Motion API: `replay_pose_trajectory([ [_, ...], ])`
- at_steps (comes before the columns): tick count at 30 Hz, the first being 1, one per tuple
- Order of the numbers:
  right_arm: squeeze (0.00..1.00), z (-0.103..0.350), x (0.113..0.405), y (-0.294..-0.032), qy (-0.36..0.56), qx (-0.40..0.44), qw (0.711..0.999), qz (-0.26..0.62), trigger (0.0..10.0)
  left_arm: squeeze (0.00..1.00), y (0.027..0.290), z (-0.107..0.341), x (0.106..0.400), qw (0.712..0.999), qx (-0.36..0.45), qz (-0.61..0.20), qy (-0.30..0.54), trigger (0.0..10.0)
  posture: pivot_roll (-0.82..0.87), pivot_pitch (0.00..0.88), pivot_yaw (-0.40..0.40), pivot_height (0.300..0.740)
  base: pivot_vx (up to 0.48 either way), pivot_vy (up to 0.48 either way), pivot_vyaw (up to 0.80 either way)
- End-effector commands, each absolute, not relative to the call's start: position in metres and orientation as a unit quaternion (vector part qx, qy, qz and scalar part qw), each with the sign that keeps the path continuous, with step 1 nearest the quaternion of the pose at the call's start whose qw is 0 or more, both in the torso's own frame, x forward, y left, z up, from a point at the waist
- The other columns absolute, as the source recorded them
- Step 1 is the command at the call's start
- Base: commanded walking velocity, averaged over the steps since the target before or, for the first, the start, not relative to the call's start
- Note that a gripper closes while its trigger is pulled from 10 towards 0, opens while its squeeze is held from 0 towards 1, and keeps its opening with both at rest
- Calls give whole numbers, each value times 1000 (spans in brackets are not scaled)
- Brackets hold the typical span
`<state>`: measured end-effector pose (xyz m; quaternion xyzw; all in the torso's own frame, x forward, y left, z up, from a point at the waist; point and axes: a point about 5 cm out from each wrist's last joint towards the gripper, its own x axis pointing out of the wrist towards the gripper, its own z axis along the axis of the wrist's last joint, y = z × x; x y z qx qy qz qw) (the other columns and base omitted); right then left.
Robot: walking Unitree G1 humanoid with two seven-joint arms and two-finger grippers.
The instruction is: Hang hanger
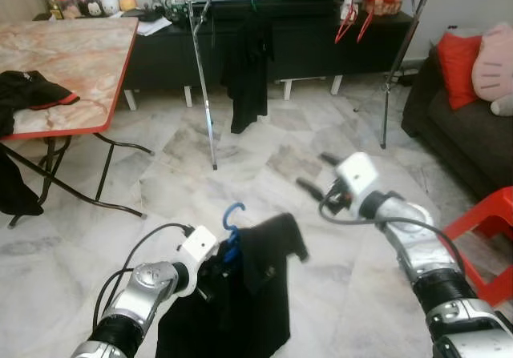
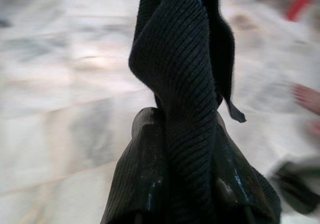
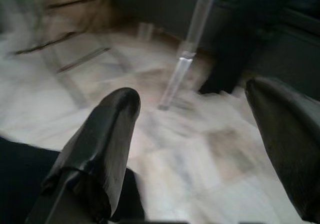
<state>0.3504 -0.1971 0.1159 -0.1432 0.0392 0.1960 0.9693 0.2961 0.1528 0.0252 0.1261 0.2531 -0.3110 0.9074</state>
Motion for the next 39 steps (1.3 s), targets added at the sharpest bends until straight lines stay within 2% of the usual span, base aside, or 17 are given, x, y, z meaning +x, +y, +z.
replay_pose_trajectory([
  [1,0,91,342,-215,85,-102,985,109,10000,0,158,35,306,924,142,-277,223,10000,-80,0,-45,740,0,0,0],
  [2,0,79,337,-222,110,-49,990,68,10000,0,159,36,308,930,136,-266,215,10000,-80,0,-45,740,0,0,0],
  [5,0,38,312,-239,200,-36,979,-12,10000,0,160,41,314,944,148,-227,189,10000,-75,0,-40,740,0,0,0],
  [7,0,28,306,-239,219,-14,975,-26,10000,0,161,43,315,950,142,-213,180,10000,-76,0,-37,740,0,0,0],
  [8,0,8,290,-238,253,40,964,-64,10000,0,163,48,319,962,128,-182,161,10000,-78,0,-33,740,0,0,0],
  [9,0,2,286,-238,263,52,960,-78,10000,0,164,49,320,964,125,-173,155,10000,-79,0,-30,740,0,0,0],
  [12,0,-24,262,-232,322,23,943,-84,10000,0,168,49,318,972,124,-137,142,10000,-92,0,-9,740,0,0,0],
  [17,0,-48,233,-226,379,27,920,-98,10000,0,166,48,312,978,112,-121,126,10000,-95,0,-9,740,0,0,0],
  [20,0,-69,203,-222,424,76,893,-133,10000,0,164,51,309,984,93,-103,113,10000,-86,0,-19,740,0,0,0],
  [25,0,-82,178,-218,451,62,880,-136,10000,0,162,45,303,987,60,-91,122,10000,-100,0,-17,740,0,0,0],
  [39,0,-89,161,-217,473,56,871,-122,10000,0,161,46,298,988,43,-95,116,10000,-123,0,-13,740,59,0,0],
])
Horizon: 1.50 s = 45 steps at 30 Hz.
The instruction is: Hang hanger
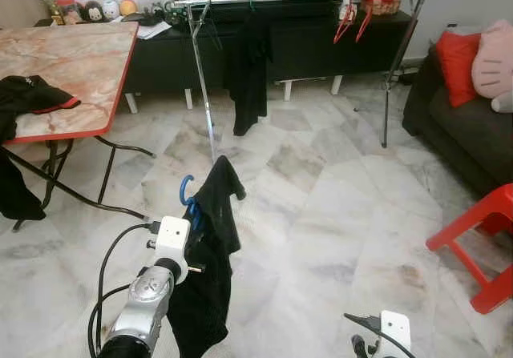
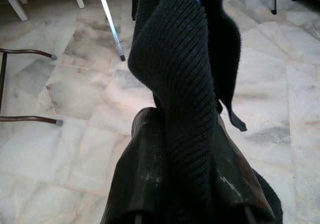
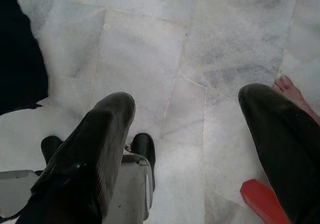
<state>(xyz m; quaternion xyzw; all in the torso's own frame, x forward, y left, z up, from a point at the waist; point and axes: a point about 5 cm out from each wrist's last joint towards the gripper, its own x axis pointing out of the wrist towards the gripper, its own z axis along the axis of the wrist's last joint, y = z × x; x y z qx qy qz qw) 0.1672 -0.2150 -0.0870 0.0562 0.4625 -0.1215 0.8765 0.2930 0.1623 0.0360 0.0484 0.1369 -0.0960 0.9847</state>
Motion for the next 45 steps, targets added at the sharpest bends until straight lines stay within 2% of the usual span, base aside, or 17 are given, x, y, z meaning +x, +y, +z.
replay_pose_trajectory([
  [1,0,-90,160,-217,473,57,871,-121,10000,0,161,45,298,988,42,-95,117,10000,-123,0,-13,740,281,0,0],
  [6,0,-93,154,-214,482,66,867,-111,10000,0,149,43,299,985,32,-112,124,10000,-129,0,-13,740,291,0,0],
  [14,0,-97,146,-209,493,74,861,-104,10000,0,147,45,300,985,28,-121,122,10000,-128,0,-11,740,310,0,0],
  [35,0,-94,156,-205,486,73,867,-87,10000,0,141,50,307,983,24,-136,120,10000,-123,0,2,740,344,0,0],
  [45,0,-88,169,-207,471,77,874,-95,10000,0,159,49,306,986,30,-105,125,10000,-101,0,-8,740,355,0,0],
])
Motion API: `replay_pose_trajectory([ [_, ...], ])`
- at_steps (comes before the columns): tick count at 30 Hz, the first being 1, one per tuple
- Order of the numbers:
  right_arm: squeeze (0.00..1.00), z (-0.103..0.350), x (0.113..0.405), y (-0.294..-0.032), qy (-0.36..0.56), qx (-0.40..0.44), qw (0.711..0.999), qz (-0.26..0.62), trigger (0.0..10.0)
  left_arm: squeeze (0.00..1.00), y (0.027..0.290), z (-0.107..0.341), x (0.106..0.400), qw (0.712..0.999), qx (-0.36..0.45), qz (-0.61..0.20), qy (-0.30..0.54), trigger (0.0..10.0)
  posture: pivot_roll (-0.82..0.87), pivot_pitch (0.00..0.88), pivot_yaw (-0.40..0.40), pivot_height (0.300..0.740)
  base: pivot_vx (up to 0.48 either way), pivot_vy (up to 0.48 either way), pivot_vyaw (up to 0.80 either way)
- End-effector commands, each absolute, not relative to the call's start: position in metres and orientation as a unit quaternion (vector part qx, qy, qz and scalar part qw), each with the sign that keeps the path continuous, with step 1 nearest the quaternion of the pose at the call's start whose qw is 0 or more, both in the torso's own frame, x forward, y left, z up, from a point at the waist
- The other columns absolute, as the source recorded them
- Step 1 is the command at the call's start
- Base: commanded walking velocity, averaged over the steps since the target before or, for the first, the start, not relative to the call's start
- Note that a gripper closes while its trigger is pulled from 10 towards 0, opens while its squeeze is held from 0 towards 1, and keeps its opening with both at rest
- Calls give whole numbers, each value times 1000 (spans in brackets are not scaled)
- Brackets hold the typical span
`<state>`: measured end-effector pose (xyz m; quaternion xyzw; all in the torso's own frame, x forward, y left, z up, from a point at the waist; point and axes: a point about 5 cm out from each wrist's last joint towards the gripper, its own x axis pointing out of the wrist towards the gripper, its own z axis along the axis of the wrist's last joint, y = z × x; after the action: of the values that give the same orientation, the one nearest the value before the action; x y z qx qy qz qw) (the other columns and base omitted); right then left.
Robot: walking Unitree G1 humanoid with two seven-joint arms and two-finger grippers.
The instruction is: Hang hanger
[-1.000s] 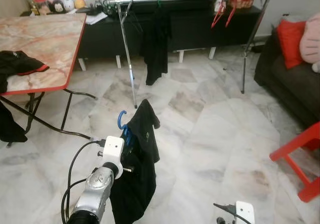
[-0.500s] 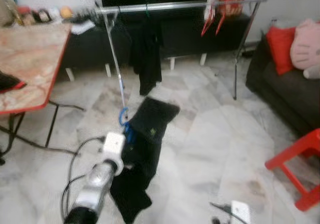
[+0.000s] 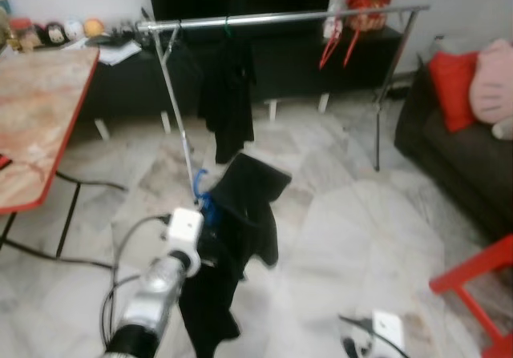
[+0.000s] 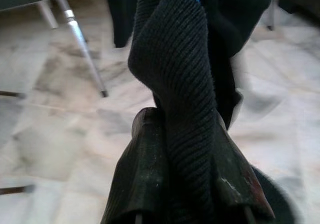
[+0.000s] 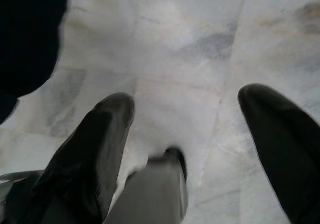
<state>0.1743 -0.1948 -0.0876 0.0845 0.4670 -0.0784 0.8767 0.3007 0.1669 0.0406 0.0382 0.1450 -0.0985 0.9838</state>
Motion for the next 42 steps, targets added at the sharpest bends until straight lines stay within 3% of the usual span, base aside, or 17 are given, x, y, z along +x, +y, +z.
replay_pose_trajectory([
  [1,0,-88,169,-207,471,77,874,-95,10000,0,160,49,306,986,31,-104,125,10000,-102,0,-10,740,360,0,0],
  [17,0,-89,175,-182,470,81,874,-95,10000,0,167,48,305,987,33,-91,126,10000,-105,0,-18,740,357,0,0],
  [26,0,-81,186,-203,458,67,880,-101,10000,0,163,51,308,988,30,-93,123,10000,-109,0,-21,740,453,0,-386],
  [42,0,-81,187,-200,459,68,880,-100,10000,0,164,54,310,988,32,-94,120,10000,-103,0,-20,740,480,0,0],
])
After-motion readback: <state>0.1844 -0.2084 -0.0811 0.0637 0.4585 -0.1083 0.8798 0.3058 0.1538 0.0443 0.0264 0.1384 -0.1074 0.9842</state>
